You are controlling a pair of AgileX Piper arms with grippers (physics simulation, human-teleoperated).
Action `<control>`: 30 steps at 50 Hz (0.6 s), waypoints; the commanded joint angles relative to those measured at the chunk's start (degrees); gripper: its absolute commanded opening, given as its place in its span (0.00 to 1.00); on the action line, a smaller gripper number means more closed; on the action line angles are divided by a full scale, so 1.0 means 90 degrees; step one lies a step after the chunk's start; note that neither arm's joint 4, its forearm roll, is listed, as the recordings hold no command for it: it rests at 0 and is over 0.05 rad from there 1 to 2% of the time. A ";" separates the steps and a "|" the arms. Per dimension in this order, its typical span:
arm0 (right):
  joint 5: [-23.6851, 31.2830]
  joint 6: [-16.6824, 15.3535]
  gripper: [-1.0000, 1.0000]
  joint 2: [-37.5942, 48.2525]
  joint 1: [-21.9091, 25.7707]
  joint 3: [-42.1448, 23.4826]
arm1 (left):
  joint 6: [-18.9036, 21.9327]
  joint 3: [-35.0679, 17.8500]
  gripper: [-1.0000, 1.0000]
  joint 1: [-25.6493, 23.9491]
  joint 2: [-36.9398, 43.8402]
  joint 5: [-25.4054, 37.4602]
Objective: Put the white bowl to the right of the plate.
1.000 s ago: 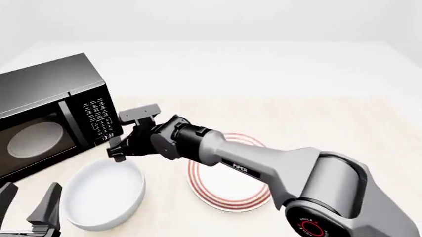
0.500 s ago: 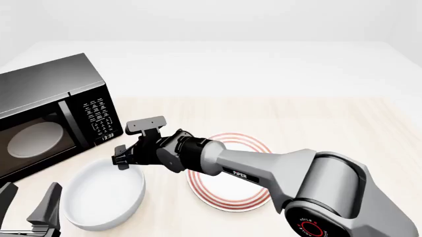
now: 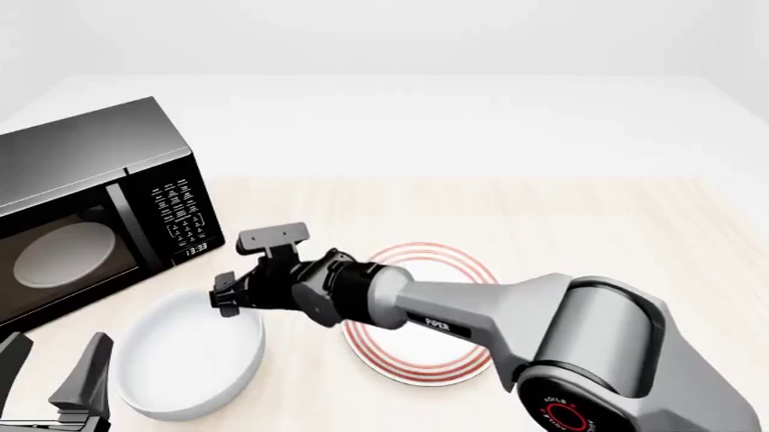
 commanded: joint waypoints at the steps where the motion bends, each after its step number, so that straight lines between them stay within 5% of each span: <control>1: -0.0233 0.0106 1.00 0.0054 -0.0006 0.0148 | 0.0000 0.0000 1.00 0.0000 0.0000 0.0000; 30: -0.0756 0.0368 1.00 0.0237 -0.0013 0.0430 | 0.0000 0.0000 1.00 0.0000 0.0000 0.0000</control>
